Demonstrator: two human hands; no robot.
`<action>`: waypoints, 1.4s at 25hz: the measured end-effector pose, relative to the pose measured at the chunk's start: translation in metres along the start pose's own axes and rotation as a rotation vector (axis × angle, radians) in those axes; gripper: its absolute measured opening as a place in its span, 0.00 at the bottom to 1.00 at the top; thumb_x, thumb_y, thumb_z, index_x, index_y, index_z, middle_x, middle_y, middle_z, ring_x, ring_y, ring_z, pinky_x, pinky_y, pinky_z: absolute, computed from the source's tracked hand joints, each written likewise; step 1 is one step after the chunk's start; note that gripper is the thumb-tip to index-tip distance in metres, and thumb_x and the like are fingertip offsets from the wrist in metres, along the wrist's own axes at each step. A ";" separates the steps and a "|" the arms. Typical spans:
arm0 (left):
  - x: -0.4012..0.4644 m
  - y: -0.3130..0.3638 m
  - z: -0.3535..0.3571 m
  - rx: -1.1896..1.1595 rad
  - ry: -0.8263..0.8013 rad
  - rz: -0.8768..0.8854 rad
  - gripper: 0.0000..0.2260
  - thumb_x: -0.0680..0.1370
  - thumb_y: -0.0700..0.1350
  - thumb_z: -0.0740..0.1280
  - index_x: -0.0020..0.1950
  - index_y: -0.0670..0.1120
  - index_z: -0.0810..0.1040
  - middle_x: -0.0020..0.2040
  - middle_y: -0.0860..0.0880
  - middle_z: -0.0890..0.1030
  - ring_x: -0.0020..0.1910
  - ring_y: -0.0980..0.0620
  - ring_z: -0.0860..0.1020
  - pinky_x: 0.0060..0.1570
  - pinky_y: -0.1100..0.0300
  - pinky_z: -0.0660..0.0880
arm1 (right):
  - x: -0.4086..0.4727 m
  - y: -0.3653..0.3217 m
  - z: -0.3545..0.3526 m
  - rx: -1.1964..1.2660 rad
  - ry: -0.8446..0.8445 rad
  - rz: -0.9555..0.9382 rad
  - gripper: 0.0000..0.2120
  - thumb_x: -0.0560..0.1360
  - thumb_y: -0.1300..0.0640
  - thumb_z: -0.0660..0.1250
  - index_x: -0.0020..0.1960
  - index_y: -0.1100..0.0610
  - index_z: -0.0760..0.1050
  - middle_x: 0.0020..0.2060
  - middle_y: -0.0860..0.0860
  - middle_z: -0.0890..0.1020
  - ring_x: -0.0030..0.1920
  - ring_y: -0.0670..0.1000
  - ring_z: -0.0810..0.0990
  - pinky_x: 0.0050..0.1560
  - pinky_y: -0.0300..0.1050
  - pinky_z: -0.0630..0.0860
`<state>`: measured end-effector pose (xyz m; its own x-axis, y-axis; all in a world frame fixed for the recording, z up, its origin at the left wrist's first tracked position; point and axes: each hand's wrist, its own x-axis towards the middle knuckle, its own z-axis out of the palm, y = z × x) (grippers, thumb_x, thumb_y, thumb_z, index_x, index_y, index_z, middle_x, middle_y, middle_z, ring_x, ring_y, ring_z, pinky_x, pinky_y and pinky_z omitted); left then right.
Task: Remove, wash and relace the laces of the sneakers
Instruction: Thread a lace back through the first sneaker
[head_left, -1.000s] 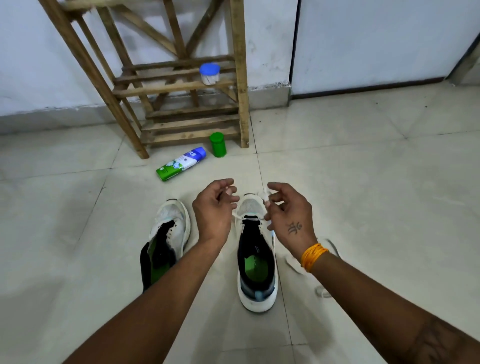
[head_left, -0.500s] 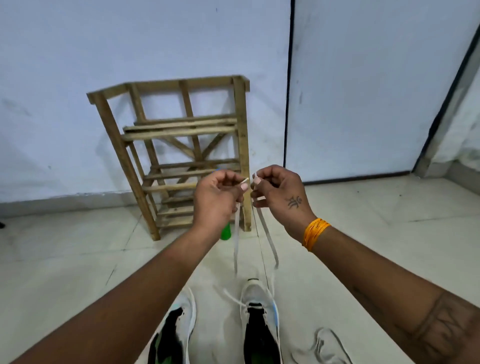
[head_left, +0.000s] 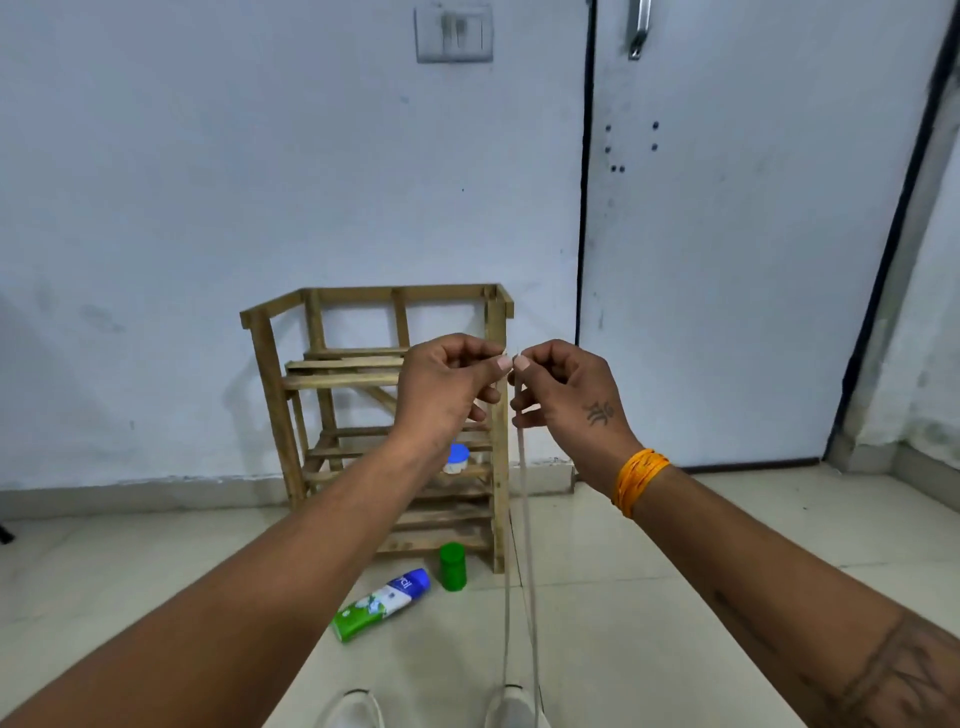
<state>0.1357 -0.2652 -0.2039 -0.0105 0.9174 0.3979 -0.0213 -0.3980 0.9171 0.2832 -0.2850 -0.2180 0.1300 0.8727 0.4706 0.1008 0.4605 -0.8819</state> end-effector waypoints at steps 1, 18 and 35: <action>0.003 0.005 0.000 -0.005 -0.007 -0.003 0.05 0.74 0.39 0.77 0.48 0.42 0.84 0.40 0.42 0.85 0.33 0.50 0.80 0.28 0.59 0.74 | 0.002 -0.004 0.000 -0.002 0.001 -0.008 0.07 0.82 0.59 0.67 0.49 0.62 0.80 0.41 0.63 0.83 0.36 0.52 0.83 0.37 0.48 0.83; -0.004 -0.005 -0.003 -0.018 -0.065 -0.081 0.04 0.76 0.36 0.75 0.47 0.40 0.82 0.46 0.37 0.86 0.37 0.45 0.85 0.32 0.57 0.81 | -0.009 0.001 -0.003 -0.145 0.022 -0.010 0.05 0.78 0.57 0.71 0.45 0.56 0.82 0.39 0.52 0.83 0.32 0.51 0.82 0.29 0.47 0.78; -0.167 -0.322 -0.050 0.469 -0.064 -0.534 0.05 0.74 0.34 0.74 0.40 0.42 0.84 0.35 0.40 0.85 0.33 0.47 0.83 0.34 0.54 0.81 | -0.198 0.302 -0.036 -0.190 -0.118 0.619 0.06 0.80 0.64 0.65 0.47 0.60 0.80 0.44 0.60 0.85 0.37 0.60 0.87 0.30 0.46 0.79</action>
<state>0.0940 -0.2904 -0.5665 -0.0599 0.9908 -0.1213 0.4248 0.1353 0.8951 0.3231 -0.3245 -0.5767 0.1115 0.9842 -0.1378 0.2161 -0.1594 -0.9633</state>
